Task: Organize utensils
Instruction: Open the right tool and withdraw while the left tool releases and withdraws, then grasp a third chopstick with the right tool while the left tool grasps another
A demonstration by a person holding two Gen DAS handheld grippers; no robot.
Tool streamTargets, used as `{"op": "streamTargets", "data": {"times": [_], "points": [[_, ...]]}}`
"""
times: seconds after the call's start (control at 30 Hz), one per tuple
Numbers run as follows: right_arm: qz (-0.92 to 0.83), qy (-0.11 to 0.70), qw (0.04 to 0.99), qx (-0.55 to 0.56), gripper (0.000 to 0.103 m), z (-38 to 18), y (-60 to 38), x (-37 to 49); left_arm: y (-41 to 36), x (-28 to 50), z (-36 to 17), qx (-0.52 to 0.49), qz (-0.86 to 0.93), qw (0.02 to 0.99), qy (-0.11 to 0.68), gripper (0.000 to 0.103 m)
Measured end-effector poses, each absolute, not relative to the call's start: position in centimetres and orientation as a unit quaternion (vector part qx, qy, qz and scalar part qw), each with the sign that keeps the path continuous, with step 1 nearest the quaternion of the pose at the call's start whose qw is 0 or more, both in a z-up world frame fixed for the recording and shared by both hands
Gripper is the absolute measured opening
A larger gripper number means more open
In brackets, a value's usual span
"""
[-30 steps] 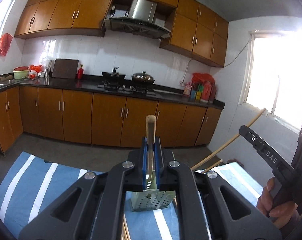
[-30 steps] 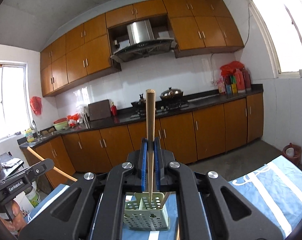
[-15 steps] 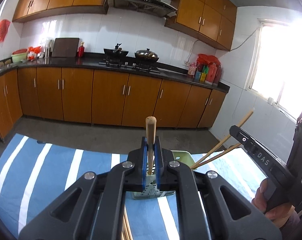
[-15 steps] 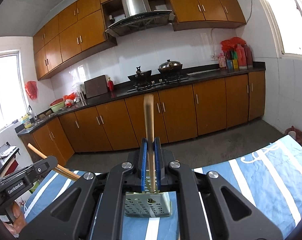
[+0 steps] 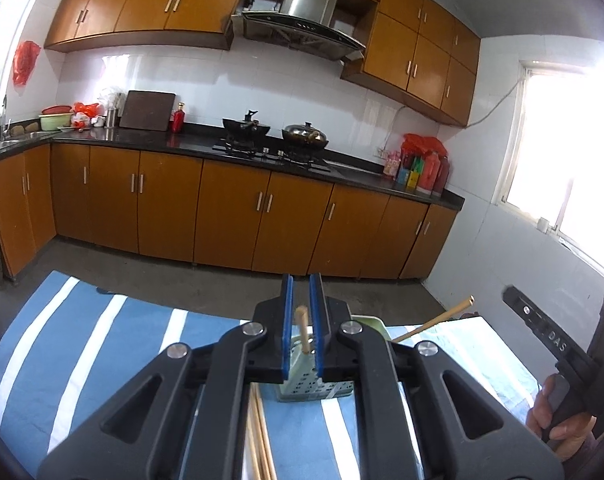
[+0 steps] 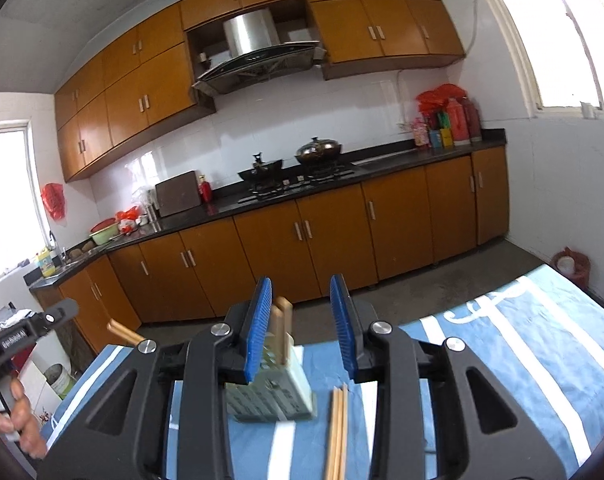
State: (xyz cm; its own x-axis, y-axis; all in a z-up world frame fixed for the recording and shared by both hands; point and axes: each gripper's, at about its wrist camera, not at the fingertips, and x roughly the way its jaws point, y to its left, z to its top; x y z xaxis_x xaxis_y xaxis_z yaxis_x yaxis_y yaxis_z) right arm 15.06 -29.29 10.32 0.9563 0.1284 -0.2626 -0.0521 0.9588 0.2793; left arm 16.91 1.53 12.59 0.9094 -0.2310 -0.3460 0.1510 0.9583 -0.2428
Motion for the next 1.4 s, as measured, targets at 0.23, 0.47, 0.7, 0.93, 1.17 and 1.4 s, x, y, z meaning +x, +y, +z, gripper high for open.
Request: {"op": "streamTargets", "data": {"times": [0.23, 0.47, 0.7, 0.93, 1.17, 1.4], "points": [[0.005, 0.247, 0.961, 0.121, 0.032, 2.6, -30.7, 14.5, 3.5, 14.9, 7.6, -0.093, -0.073, 0.964, 0.236, 0.015], [0.04, 0.375, 0.919, 0.118, 0.018, -6.3, -27.6, 16.3, 4.3, 15.7, -0.6, -0.074, -0.035, 0.94, 0.331, 0.015], [0.048, 0.424, 0.899, 0.1, 0.018, -9.8, -25.4, 17.2, 5.2, 15.8, -4.4, -0.077, -0.027, 0.924, 0.374, 0.015], [0.049, 0.429, 0.899, 0.075, 0.016, -10.4, -24.7, 17.3, 4.5, 16.5, -5.3, -0.078, -0.028, 0.918, 0.388, 0.017], [0.001, 0.423, 0.905, 0.05, 0.007, -10.4, -25.5, 17.7, 3.5, 16.6, -6.7, -0.076, -0.049, 0.911, 0.401, 0.017], [-0.018, 0.42, 0.905, 0.063, 0.007, -10.5, -27.0, 17.8, 1.5, 16.9, -8.3, -0.068, -0.091, 0.899, 0.423, 0.016]]}}
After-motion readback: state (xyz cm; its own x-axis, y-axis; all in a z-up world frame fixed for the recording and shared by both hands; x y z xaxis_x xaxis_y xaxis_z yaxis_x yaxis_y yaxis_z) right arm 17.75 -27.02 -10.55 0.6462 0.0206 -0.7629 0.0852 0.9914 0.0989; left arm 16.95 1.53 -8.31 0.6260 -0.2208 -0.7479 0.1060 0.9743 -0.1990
